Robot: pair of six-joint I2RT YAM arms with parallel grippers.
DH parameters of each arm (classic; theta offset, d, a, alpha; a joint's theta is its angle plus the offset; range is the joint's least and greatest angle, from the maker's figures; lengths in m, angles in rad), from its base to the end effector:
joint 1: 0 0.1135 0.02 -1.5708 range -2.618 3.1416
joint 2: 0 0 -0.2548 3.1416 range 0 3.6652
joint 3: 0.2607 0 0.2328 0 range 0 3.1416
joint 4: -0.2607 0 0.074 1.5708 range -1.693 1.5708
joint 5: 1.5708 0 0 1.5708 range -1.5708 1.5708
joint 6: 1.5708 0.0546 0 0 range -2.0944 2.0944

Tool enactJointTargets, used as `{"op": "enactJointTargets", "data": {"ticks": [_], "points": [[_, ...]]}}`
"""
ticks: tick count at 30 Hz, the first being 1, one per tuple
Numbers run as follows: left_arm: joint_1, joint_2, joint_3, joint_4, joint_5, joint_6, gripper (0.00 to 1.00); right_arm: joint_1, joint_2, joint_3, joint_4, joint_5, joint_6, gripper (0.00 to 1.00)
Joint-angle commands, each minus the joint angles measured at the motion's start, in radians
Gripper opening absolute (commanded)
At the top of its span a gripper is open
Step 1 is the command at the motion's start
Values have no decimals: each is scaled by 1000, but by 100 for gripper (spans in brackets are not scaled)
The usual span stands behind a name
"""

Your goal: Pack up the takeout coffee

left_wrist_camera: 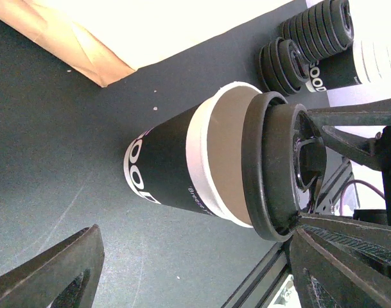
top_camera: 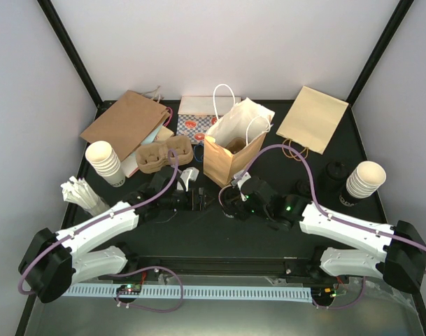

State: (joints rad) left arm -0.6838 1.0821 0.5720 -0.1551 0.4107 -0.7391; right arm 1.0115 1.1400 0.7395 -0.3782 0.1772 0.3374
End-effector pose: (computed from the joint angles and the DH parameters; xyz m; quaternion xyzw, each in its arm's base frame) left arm 0.1595 -0.1581 0.2044 0.0648 0.8825 -0.4185 0.2047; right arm 0.1329 0.1941 0.2229 -0.2717 0.8786 0.1762 0.3511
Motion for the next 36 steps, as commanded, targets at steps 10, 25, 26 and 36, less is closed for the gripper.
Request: {"op": "enactJointTargets", "data": {"ticks": [10, 25, 26, 36], "points": [[8, -24, 38, 26, -1, -3, 82, 4, 24, 4, 49, 21, -27, 57], [10, -19, 41, 24, 3, 2, 82, 4, 71, 14, 61, 9, -32, 56], [10, -19, 40, 25, 4, 5, 82, 4, 75, 14, 61, 9, -31, 56], [13, -23, 35, 23, 6, 6, 81, 4, 60, 44, 15, 20, -39, 56]]}}
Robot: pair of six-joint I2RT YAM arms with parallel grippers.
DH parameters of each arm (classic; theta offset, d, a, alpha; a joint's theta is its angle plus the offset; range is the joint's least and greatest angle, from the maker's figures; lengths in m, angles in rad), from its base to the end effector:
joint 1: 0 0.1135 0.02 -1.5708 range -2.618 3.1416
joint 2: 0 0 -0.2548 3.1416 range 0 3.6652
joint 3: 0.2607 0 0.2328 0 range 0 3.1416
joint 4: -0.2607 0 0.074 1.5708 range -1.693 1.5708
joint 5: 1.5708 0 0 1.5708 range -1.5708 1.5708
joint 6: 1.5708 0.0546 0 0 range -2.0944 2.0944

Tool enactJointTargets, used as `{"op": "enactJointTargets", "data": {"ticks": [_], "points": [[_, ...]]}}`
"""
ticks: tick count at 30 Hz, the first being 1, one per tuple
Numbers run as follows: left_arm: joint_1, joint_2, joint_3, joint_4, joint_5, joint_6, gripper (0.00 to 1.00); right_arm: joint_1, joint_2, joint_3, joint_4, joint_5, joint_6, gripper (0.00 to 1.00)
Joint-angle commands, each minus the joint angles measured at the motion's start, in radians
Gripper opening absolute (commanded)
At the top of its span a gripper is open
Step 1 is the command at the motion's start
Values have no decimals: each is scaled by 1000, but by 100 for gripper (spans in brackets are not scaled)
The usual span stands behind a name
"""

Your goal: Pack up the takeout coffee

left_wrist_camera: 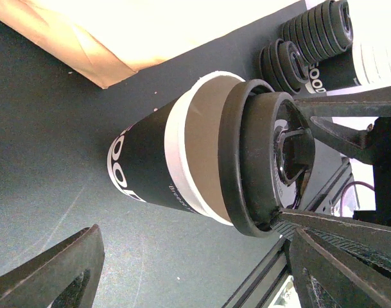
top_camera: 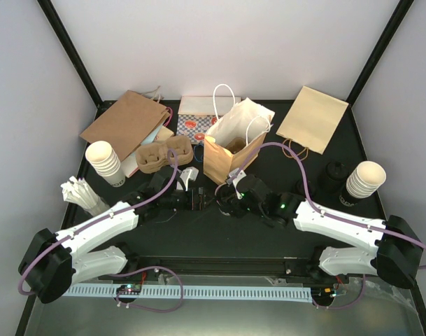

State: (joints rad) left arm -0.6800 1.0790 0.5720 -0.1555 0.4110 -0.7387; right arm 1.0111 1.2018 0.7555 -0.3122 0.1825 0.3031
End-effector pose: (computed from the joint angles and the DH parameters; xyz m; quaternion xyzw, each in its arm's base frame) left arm 0.1599 -0.1574 0.2050 0.0637 0.8820 -0.4189 0.2064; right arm 0.1409 0.2062 0.2204 -0.2834 0.8706 0.1740 0.3626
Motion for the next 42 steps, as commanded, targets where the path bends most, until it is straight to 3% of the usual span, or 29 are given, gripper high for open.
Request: {"op": "enactJointTargets", "data": {"ticks": [1, 42], "points": [[9, -23, 35, 23, 4, 6, 81, 4, -11, 32, -56, 19, -7, 56], [13, -49, 46, -9, -5, 12, 81, 4, 37, 97, -41, 20, -63, 56]]}}
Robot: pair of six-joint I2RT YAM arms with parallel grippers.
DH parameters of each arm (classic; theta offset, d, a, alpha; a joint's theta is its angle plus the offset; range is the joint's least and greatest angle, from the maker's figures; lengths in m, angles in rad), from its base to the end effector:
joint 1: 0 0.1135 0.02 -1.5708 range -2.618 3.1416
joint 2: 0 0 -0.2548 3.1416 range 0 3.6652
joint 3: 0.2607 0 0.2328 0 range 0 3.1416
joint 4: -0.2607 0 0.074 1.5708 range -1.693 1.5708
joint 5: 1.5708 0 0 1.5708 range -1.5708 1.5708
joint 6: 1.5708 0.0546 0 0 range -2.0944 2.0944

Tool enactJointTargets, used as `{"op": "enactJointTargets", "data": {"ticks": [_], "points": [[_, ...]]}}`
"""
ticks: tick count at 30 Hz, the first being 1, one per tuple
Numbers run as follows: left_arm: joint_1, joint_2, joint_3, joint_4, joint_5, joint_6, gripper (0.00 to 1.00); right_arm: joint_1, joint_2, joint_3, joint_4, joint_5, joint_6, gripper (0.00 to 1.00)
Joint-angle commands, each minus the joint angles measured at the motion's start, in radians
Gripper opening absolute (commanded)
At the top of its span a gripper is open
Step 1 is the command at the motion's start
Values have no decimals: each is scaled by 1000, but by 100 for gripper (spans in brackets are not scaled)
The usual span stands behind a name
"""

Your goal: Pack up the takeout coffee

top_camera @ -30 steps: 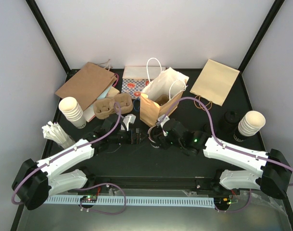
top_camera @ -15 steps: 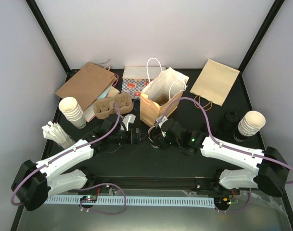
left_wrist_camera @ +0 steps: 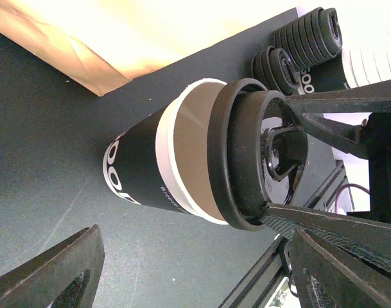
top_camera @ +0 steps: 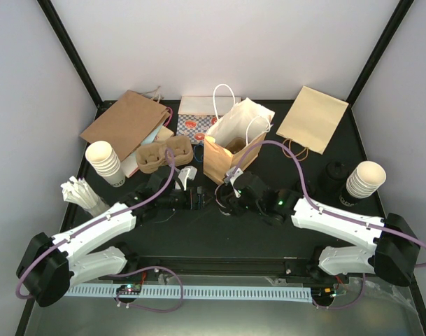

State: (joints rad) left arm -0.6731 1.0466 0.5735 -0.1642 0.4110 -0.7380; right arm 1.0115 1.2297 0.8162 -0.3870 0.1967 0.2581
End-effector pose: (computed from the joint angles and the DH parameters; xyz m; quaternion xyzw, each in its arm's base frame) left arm 0.1582 -0.1540 0.2112 0.0634 0.8768 -0.4244 0.2172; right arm 0.1436 0.2094 0.2266 -0.3049 0.8712 0.1484 0.3550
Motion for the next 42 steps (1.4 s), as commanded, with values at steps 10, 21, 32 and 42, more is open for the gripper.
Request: {"op": "enactJointTargets", "data": {"ticks": [10, 21, 32, 42], "points": [[8, -18, 43, -5, -6, 12, 82, 4, 31, 42, 48, -2, -18, 56], [9, -20, 43, -10, -6, 15, 81, 4, 39, 31, 72, -14, -19, 56], [15, -10, 42, 0, -4, 17, 82, 4, 68, 22, 83, 1, -20, 55], [29, 28, 43, 46, 15, 17, 82, -3, 82, 7, 73, 13, -2, 55]]}}
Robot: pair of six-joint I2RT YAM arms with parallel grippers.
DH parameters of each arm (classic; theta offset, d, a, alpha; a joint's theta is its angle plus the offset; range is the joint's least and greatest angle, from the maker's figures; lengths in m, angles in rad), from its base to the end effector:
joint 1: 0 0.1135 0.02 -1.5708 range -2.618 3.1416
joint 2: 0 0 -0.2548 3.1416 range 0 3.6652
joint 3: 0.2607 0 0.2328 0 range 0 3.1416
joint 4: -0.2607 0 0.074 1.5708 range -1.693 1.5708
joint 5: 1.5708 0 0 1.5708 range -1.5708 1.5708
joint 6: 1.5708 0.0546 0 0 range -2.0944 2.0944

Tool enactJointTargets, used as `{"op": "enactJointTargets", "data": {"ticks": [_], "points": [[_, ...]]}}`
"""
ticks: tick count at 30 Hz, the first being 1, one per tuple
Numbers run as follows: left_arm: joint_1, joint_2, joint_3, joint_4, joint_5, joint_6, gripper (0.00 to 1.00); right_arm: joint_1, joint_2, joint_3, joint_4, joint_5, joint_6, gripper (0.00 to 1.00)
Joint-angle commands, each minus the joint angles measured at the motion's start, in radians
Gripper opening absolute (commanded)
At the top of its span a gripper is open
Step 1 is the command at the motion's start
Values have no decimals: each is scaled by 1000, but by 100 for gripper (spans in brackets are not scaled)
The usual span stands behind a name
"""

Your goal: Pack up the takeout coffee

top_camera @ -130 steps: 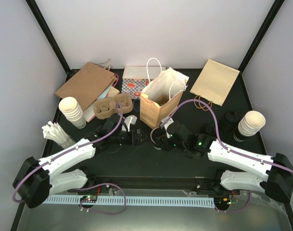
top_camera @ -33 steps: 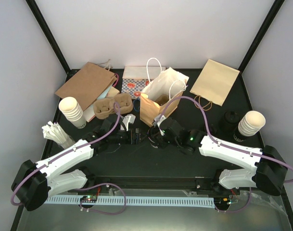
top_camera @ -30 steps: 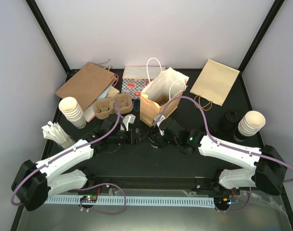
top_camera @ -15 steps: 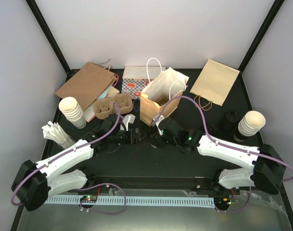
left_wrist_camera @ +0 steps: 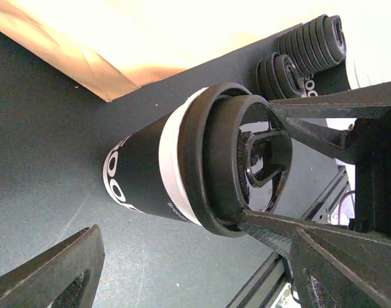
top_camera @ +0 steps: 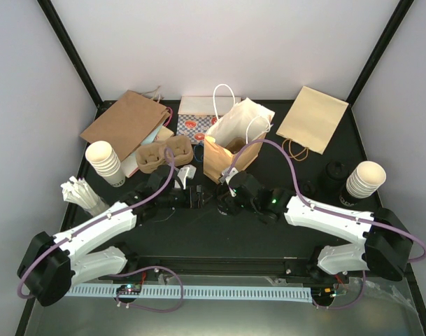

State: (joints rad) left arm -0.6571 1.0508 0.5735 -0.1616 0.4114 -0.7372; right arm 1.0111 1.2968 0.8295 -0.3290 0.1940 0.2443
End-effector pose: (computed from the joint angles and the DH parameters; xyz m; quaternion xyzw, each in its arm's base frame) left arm 0.1611 -0.1519 0.2106 0.0567 0.8775 -0.4223 0.2200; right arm 0.1513 0.2216 0.2199 -0.3108 0.8684 0.1482 0.3569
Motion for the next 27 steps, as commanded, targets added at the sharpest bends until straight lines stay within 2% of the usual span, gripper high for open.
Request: {"op": "enactJointTargets", "data": {"ticks": [1, 9, 18, 27], "points": [[17, 32, 44, 52, 21, 18, 81, -3, 24, -3, 10, 9, 14, 55], [33, 60, 58, 68, 24, 18, 80, -11, 64, 9, -42, -43, 22, 55], [45, 33, 58, 40, 23, 34, 80, -13, 101, 16, -126, -172, 31, 55], [53, 13, 54, 6, 41, 45, 80, 9, 73, 0, -205, -264, 39, 54]]}}
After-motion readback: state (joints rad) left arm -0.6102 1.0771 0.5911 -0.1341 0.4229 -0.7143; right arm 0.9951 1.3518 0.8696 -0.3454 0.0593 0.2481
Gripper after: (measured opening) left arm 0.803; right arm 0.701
